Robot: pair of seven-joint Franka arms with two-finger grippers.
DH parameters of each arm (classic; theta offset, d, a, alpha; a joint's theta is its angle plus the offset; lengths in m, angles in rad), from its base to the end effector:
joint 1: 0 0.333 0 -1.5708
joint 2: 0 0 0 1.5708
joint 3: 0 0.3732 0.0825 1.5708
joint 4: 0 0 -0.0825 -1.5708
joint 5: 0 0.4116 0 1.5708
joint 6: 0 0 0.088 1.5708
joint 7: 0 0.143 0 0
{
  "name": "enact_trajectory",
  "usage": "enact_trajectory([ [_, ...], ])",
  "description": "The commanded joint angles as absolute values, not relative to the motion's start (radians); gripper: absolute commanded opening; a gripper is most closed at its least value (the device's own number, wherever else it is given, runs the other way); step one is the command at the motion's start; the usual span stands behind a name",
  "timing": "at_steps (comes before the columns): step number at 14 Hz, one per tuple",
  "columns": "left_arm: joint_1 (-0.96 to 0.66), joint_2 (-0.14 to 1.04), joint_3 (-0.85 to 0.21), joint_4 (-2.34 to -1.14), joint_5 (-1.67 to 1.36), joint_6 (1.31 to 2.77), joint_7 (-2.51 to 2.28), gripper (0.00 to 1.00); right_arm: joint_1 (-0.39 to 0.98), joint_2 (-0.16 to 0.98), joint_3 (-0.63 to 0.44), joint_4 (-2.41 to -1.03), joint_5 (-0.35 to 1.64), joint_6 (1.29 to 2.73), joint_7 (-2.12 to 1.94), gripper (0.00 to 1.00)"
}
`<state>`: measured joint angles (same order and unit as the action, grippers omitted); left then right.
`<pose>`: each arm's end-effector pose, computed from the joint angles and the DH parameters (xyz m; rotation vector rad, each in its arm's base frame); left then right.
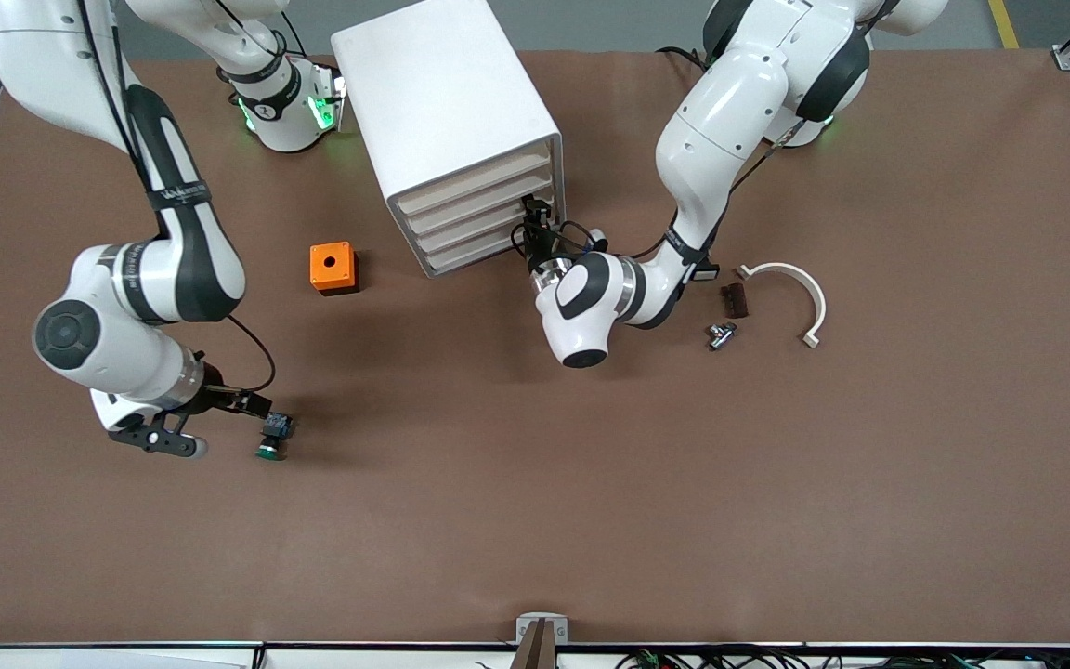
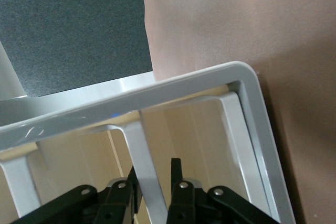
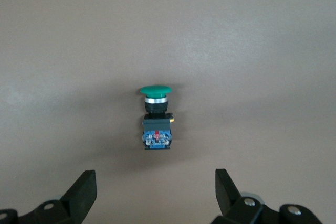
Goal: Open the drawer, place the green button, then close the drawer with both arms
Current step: 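Grip the drawer handle with the left gripper while the right gripper reaches the button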
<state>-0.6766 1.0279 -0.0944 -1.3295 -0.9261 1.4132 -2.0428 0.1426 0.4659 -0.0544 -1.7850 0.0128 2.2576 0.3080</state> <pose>0.4234 -0.5644 0.1227 -1.4254 -1.5063 1.3807 0.6992 0.0656 0.2927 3.1096 -0.3466 0.0159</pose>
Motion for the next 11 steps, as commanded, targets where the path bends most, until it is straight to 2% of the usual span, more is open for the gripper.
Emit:
enact_trajectory([
  [1,-0.680,1.043,-0.092,-1.313,-0.945,1.399,-2.072,0.17,0.143,0.520,-0.060,-1.781,-0.021,2.322,0.342,1.00],
  [4,-0.672,1.042,-0.092,-1.312,-0.943,1.399,-2.072,0.14,0.140,0.575,-0.063,-1.763,-0.023,2.353,0.368,1.00],
  [11,-0.609,1.042,-0.087,-1.305,-0.959,1.401,-2.074,0.13,0.143,0.632,-0.061,-1.753,-0.020,2.355,0.443,1.00],
])
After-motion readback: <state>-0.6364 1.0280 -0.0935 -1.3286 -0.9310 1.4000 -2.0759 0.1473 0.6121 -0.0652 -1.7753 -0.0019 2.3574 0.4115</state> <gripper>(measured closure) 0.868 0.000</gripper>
